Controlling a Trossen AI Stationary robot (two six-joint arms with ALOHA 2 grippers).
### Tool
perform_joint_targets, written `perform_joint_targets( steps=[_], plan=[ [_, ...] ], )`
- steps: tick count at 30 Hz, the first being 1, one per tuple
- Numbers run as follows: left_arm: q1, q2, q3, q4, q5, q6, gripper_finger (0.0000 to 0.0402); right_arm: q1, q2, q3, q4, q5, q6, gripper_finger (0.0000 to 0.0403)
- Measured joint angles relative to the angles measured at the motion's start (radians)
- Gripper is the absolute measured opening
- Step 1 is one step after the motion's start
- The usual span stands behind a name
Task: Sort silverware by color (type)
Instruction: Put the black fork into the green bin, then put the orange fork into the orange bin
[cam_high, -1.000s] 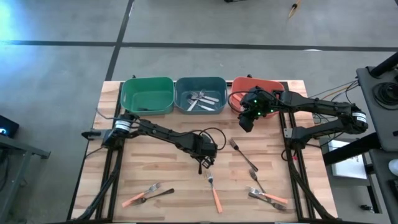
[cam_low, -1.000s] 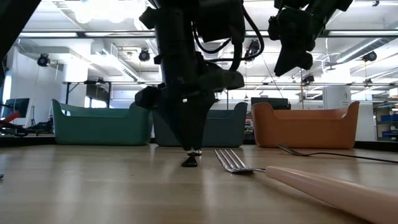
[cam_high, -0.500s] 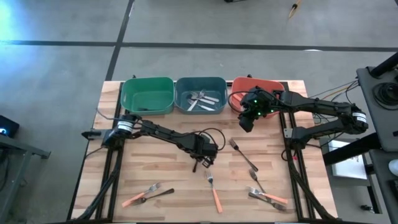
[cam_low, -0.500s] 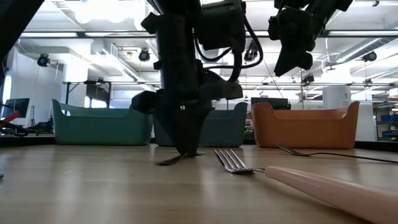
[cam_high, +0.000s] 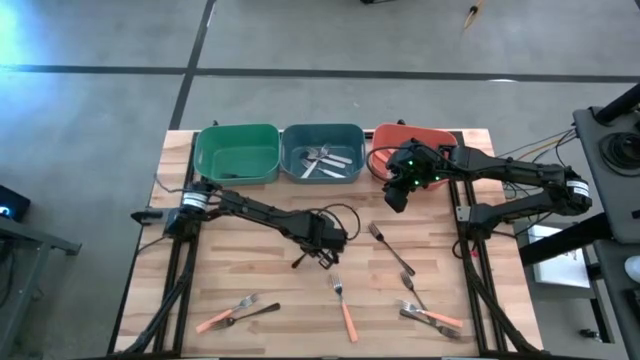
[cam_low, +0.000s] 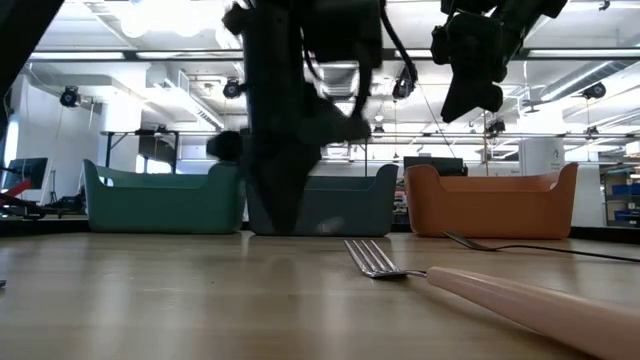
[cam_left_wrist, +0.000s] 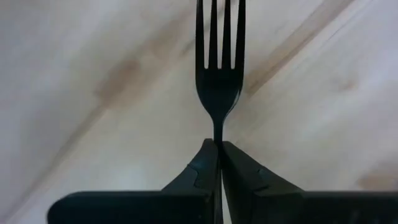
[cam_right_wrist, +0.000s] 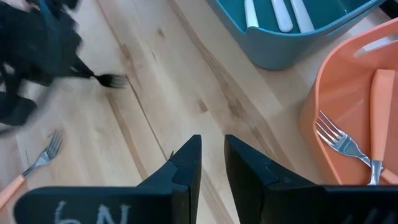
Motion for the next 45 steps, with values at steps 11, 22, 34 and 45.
perform_joint_targets(
  steps=[11,22,34,45],
  plan=[
    [0.103,-0.2,-0.002,-0.281,-0.221,0.123,0.0,0.0,0.0,0.0,0.008,0.001,0.0,0.0061],
    [0.457,-0.579,-0.249,-0.295,-0.381,0.367,0.0,0.0,0.0,0.0,0.011,0.04,0.017,0.0061],
    [0.89,-0.839,-0.495,0.087,-0.371,0.805,0.0,0.0,0.0,0.0,0.015,0.226,0.016,0.0061],
    [0.919,-0.788,-0.498,0.098,-0.369,1.086,0.0043,0.0,0.0,0.0,0.015,0.293,0.016,0.0061]
  ],
)
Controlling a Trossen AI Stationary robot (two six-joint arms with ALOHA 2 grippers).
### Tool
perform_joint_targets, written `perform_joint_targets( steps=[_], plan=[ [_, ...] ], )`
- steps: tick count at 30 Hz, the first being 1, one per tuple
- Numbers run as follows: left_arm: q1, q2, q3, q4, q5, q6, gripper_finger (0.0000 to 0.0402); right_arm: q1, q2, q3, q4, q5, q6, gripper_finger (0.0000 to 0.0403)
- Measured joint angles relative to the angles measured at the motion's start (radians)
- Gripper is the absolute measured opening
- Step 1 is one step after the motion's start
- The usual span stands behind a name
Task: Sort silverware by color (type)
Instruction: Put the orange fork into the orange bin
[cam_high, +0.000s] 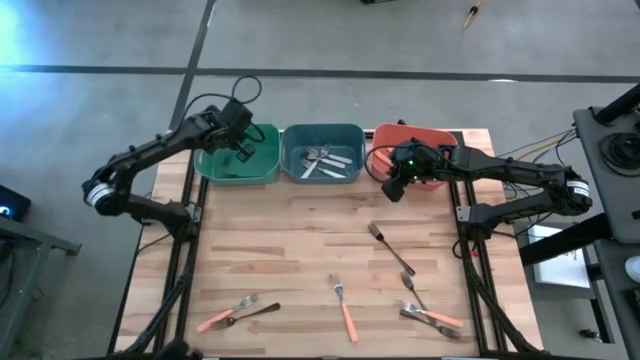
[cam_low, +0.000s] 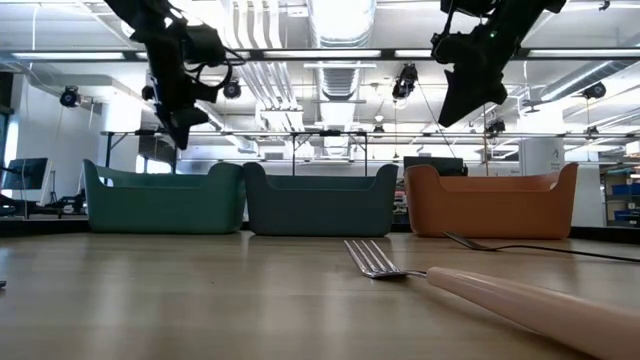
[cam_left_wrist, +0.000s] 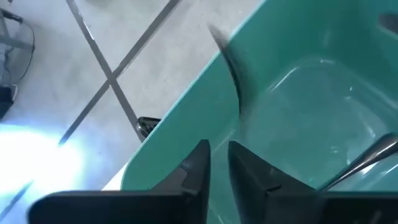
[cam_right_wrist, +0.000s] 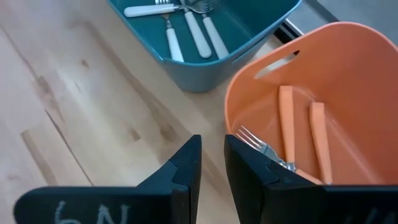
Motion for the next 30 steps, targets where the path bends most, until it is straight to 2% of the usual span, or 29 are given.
perform_joint_targets(
  steps=[5,7,9,15,17,18,20,22,25,30],
  plan=[
    [0.0,0.01,0.0,-0.007,0.002,0.018,0.0084,0.0,0.0,0.0,0.0,0.022,0.0,0.0061],
    [0.0,0.005,0.007,-0.027,0.042,-0.004,0.0095,0.0,0.0,0.0,0.0,0.022,-0.008,0.0061],
    [0.0,-0.005,0.02,-0.047,0.181,-0.033,0.0101,0.0,0.0,0.0,0.0,0.022,-0.016,0.0061],
    [-0.024,-0.025,0.06,-0.046,0.737,-0.241,0.0105,0.0,0.0,0.0,0.0,0.022,-0.043,0.0061],
    [-0.072,-0.027,0.061,-0.048,0.851,-0.312,0.0105,0.0,0.0,0.0,0.0,0.021,-0.081,0.0061],
    [-0.111,-0.027,0.06,-0.051,0.873,-0.344,0.0105,0.0,0.0,0.0,0.0,0.022,-0.097,0.0061],
    [-0.215,-0.026,0.054,-0.081,0.854,-0.408,0.0105,0.0,0.0,0.0,0.0,0.02,-0.12,0.0061],
    [-0.335,-0.023,0.044,-0.115,0.771,-0.506,0.0105,0.0,0.0,0.0,0.0,0.02,-0.12,0.0061],
    [-0.535,-0.021,0.025,-0.163,0.653,-0.681,0.0105,0.0,0.0,0.0,0.0,0.02,-0.12,0.0061],
    [-0.859,-0.021,-0.001,-0.194,0.571,-1.03,0.0105,0.0,0.0,0.0,0.0,0.02,-0.12,0.0061]
  ],
)
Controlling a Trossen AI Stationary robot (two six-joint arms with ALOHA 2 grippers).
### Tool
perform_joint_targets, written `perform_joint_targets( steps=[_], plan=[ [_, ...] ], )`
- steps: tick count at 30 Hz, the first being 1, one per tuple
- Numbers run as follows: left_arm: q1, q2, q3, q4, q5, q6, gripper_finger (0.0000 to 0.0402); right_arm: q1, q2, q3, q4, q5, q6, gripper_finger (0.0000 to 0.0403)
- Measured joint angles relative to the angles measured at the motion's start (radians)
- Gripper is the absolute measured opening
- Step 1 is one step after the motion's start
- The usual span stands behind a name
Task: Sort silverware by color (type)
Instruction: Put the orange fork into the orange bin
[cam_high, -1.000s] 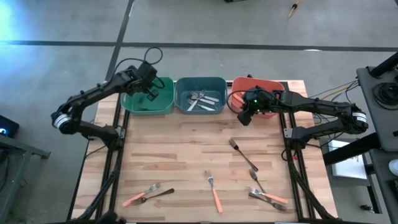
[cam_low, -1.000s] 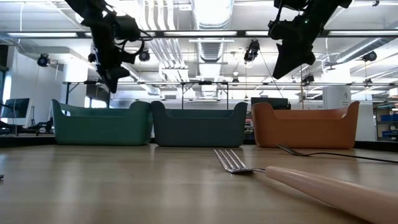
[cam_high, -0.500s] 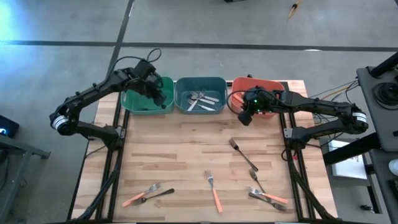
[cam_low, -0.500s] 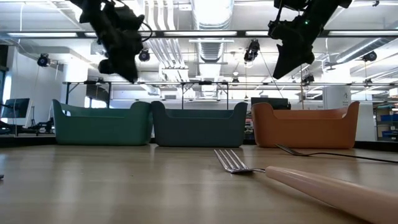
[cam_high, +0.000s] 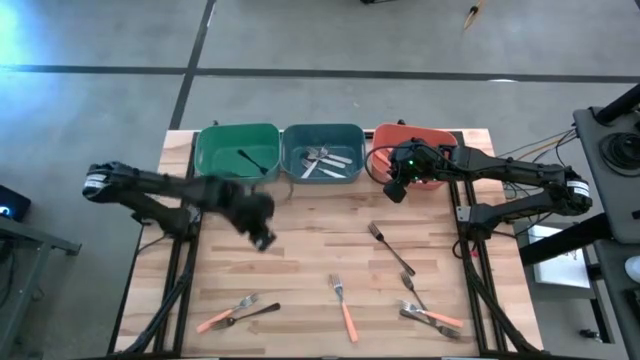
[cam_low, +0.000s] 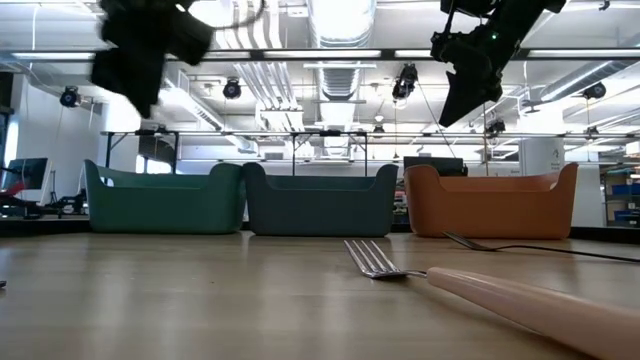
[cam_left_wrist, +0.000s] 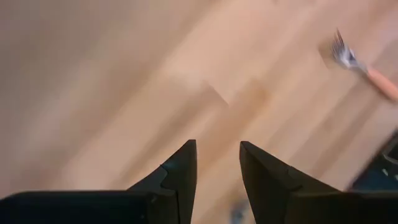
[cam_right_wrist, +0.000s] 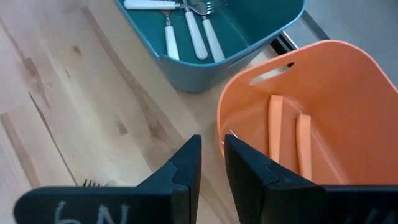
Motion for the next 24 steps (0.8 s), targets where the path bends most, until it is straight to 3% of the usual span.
perform_joint_targets(
  steps=[6,10,15,24],
  plan=[
    [-0.334,0.0,0.0,0.004,-0.119,-0.399,0.0105,0.0,0.0,0.0,0.001,0.0,-0.008,0.0061],
    [-0.494,0.009,0.0,0.003,-0.156,-0.542,0.0105,0.0,0.0,0.0,0.022,0.0,-0.021,0.0061],
    [-0.615,0.069,0.0,-0.006,-0.167,-0.548,0.0105,0.0,0.0,0.0,0.022,0.0,-0.02,0.0061],
    [-0.704,0.211,-0.001,0.011,-0.098,-0.527,0.0105,0.0,0.0,0.0,0.022,0.0,-0.027,0.0061]
  ],
)
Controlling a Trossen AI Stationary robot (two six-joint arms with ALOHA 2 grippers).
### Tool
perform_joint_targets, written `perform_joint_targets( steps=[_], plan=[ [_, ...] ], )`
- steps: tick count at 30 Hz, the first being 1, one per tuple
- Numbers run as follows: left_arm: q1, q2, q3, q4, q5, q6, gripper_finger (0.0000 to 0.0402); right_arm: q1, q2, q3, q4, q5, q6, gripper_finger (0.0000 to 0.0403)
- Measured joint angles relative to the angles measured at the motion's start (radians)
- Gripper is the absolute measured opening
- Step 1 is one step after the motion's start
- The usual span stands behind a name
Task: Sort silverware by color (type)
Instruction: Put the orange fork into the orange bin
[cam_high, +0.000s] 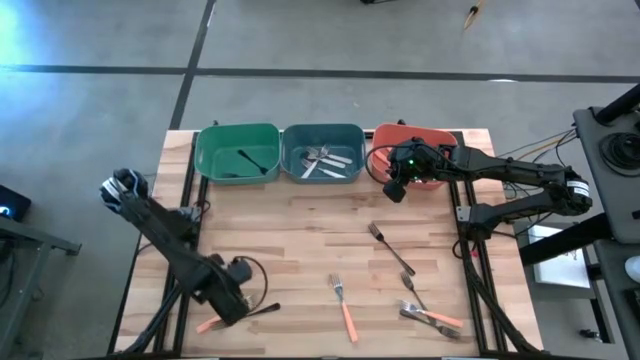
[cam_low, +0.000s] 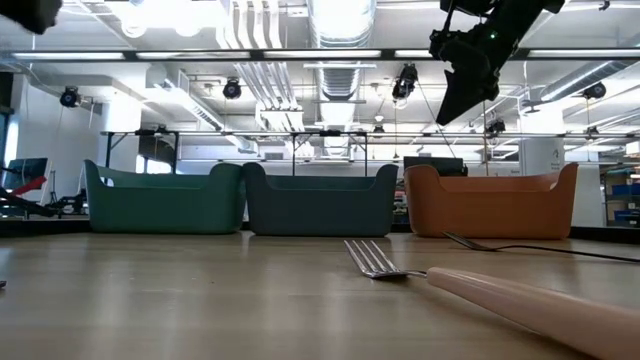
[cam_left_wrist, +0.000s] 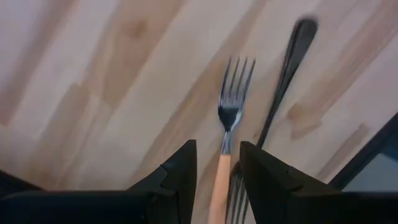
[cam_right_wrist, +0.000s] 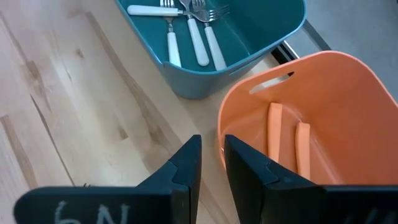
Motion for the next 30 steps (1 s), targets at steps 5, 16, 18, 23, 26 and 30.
perform_joint_targets(
  steps=[5,16,18,23,26,30],
  plan=[
    [-0.012,0.073,0.0,0.065,0.089,-0.002,0.0105,0.0,0.0,0.0,0.0,0.0,0.0,0.0061],
    [-0.012,0.186,-0.001,0.124,0.098,0.002,0.0105,0.0,0.0,0.0,0.0,0.0,0.0,0.0061],
    [-0.012,0.199,-0.002,0.125,0.098,0.02,0.0105,0.0,0.0,0.0,0.0,0.0,0.0,0.0061],
    [-0.012,0.225,-0.01,0.128,0.097,0.057,0.0105,0.0,0.0,0.0,0.0,0.0,0.0,0.0061],
    [-0.012,0.245,-0.016,0.132,0.097,0.093,0.0105,0.0,0.0,0.0,0.0,0.0,0.0,0.0061],
    [-0.012,0.272,-0.024,0.148,0.119,0.111,0.0105,0.0,0.0,0.0,0.0,0.0,0.0,0.0061]
  ],
)
